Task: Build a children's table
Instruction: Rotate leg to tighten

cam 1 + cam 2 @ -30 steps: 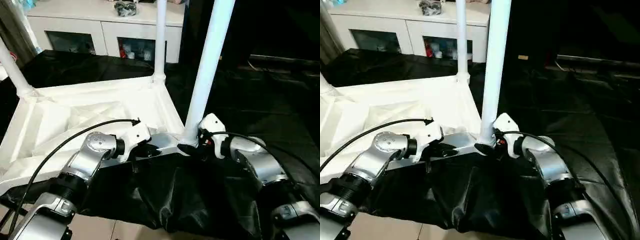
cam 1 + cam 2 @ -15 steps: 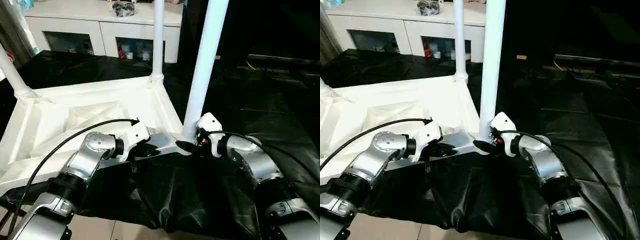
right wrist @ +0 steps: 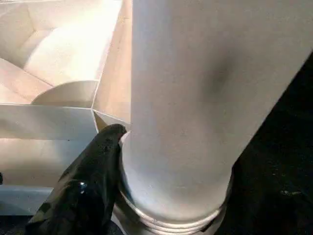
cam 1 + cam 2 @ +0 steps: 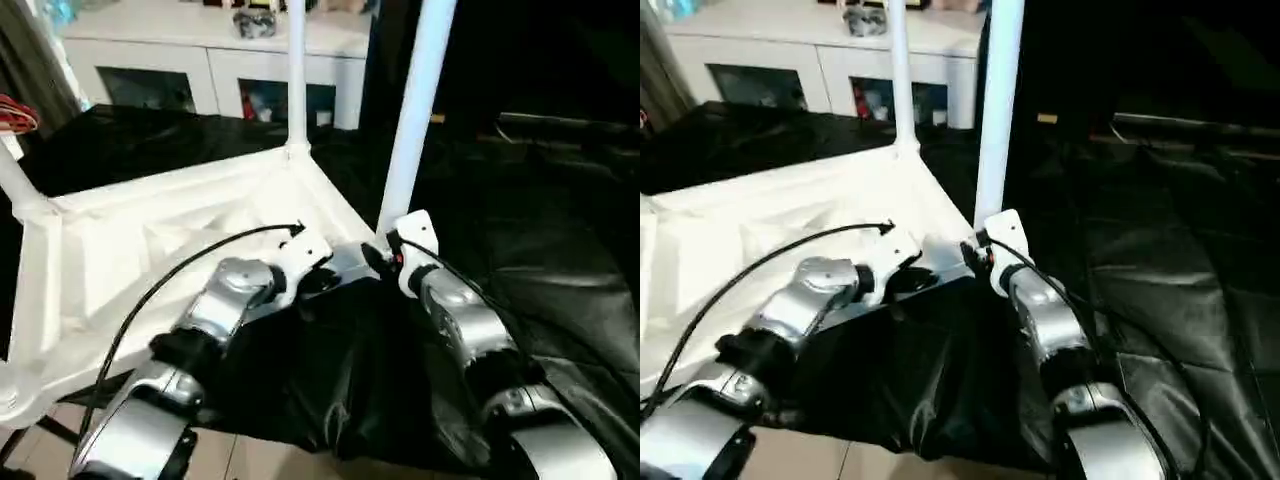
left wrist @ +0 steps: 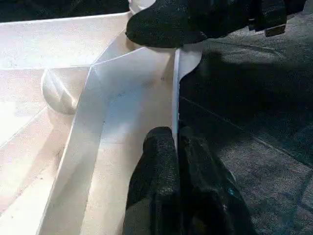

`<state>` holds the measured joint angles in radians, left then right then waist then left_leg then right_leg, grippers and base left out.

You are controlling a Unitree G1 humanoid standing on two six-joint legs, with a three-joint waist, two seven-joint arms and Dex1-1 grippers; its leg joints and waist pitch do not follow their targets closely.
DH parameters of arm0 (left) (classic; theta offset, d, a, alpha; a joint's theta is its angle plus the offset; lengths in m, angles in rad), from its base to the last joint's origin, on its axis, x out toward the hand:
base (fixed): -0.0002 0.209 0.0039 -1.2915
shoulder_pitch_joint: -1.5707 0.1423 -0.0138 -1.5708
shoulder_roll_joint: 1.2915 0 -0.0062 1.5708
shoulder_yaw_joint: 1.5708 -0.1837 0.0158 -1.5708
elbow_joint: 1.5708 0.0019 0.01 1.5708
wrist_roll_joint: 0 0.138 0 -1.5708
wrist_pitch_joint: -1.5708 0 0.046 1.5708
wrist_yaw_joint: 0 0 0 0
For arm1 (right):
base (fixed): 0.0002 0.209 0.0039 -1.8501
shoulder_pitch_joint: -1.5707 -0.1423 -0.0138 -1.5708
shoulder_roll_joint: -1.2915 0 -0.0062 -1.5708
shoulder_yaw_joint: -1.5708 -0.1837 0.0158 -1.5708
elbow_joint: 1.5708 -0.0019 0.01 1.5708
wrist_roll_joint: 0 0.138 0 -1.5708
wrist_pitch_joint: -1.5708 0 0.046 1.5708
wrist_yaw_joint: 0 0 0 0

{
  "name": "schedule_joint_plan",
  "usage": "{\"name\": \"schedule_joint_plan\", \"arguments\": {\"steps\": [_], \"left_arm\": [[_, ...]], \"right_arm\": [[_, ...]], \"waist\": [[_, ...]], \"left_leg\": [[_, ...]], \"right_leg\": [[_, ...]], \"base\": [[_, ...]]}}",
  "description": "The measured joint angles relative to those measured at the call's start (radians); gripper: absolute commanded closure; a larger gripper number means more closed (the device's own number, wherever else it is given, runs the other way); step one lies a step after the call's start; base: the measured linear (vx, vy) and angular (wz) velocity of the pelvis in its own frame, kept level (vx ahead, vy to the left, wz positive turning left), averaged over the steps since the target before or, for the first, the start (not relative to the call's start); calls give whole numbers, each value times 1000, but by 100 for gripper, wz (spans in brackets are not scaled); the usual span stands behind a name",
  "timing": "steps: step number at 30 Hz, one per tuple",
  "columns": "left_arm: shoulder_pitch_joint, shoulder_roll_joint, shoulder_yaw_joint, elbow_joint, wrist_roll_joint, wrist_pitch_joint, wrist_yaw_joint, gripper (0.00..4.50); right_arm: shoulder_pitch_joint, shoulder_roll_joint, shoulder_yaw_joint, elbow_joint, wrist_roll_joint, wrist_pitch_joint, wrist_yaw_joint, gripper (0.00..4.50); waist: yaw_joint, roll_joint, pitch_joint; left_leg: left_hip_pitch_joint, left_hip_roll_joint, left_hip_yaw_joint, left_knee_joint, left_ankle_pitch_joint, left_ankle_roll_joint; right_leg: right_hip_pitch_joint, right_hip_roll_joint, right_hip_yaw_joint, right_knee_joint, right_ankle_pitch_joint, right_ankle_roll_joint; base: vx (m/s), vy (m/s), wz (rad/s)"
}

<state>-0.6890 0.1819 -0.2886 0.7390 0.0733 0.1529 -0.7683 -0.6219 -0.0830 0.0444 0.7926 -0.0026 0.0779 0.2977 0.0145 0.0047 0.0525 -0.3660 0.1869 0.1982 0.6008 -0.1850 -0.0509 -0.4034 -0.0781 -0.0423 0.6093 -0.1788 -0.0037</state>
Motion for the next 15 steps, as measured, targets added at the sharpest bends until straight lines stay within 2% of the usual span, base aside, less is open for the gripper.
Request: {"name": "schedule_joint_plan", "arguments": {"steps": [1,5,9,11,15], "left_arm": [[0,0,0,2,1,-6,0,450],[11,13,2,-6,5,-32,-14,450],[36,39,10,-41,1,-48,-56,450],[58,56,22,-69,-12,-58,-91,450],[88,102,26,-112,-41,-73,-178,450]], "right_arm": [[0,2,-4,1,0,-2,0,122],[1,3,-20,-2,32,-2,56,102],[8,-22,-25,-19,53,3,177,57],[27,-67,0,-57,57,11,283,38],[53,-168,61,-136,75,42,493,38]], "waist": [[1,0,0],[1,1,0],[-5,1,0],[-5,1,0],[1,1,0]], "left_leg": [[0,0,0,0,0,0],[0,0,0,-1,0,0],[-1,1,0,-3,0,0],[-1,2,0,-5,0,0],[-2,4,0,-5,0,0]], "right_leg": [[0,0,0,0,0,0],[-1,0,0,0,0,0],[-2,0,-2,1,0,0],[-3,1,-3,1,2,-4],[-4,2,-4,1,1,-3]], "base": [[0,0,0],[0,0,0],[0,0,0],[0,0,0],[0,0,0]]}}
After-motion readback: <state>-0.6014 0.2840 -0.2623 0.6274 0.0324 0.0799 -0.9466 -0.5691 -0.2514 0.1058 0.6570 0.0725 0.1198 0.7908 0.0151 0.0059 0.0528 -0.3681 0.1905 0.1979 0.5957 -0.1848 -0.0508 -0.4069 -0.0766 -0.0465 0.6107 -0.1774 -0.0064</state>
